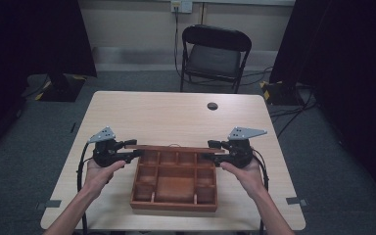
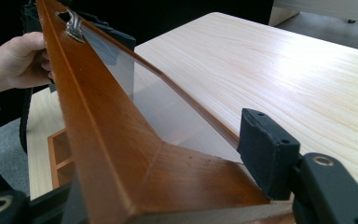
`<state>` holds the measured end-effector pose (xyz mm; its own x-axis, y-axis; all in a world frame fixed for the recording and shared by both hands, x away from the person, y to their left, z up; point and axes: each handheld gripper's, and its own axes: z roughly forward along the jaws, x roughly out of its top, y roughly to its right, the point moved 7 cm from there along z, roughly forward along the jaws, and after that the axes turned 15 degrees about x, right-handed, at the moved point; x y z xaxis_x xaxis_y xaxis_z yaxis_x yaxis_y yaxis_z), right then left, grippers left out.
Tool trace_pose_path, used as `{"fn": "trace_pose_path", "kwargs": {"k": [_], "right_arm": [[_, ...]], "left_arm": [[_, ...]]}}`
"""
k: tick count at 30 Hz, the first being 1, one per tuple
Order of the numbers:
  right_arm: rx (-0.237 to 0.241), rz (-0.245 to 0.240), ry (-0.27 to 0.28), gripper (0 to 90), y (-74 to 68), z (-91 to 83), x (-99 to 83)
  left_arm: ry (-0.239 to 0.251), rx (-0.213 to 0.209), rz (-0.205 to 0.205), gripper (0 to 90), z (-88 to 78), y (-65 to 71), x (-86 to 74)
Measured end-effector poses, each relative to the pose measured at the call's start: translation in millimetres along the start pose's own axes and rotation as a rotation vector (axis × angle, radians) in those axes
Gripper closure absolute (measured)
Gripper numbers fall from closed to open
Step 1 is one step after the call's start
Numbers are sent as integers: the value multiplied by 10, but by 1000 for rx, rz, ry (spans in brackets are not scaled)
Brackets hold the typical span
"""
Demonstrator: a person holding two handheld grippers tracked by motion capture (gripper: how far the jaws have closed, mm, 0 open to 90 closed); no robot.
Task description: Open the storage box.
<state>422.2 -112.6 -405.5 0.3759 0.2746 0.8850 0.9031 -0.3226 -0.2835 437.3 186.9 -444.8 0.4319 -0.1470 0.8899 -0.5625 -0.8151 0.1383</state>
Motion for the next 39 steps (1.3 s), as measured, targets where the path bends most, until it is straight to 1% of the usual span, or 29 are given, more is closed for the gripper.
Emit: {"fn": "trace_pose_path", "kwargs": {"k": [3,8,9,12,13,16,17,19,23,26,28,29,32,34,38,39], "right_arm": [[-4,6,0,442,35,9,2],[-4,11,4,449,76,10,16],[-8,11,8,452,87,7,23],[-11,15,16,458,107,2,38],[-11,17,22,458,124,2,44],[-11,21,18,463,140,6,42],[-11,23,14,470,160,10,36],[-13,25,17,470,170,7,32],[-21,31,23,473,199,1,21],[-28,38,27,473,228,-1,11],[-38,42,26,476,261,1,3],[-40,44,26,477,276,4,0],[-36,50,24,477,305,18,-9],[-43,44,19,474,323,35,-6],[-41,38,8,465,352,57,13],[-39,35,6,463,357,64,16]], "left_arm": [[1,-1,-3,433,29,-17,7],[-18,-3,30,398,109,-28,55],[-20,3,32,397,128,-32,69],[-9,4,21,395,161,-37,78],[-4,-5,7,395,183,-42,79],[3,-2,8,370,223,-52,79],[-6,-10,3,369,256,-56,82],[-8,-14,11,355,281,-52,96],[-14,-5,39,372,301,-38,125],[-13,-3,35,383,309,-38,137],[-11,0,39,394,310,-39,142],[-3,5,46,398,312,-40,147],[0,4,49,405,307,-30,148],[2,0,61,419,294,-26,149],[6,-6,61,438,276,-11,155],[5,-14,60,441,268,-7,154]]}}
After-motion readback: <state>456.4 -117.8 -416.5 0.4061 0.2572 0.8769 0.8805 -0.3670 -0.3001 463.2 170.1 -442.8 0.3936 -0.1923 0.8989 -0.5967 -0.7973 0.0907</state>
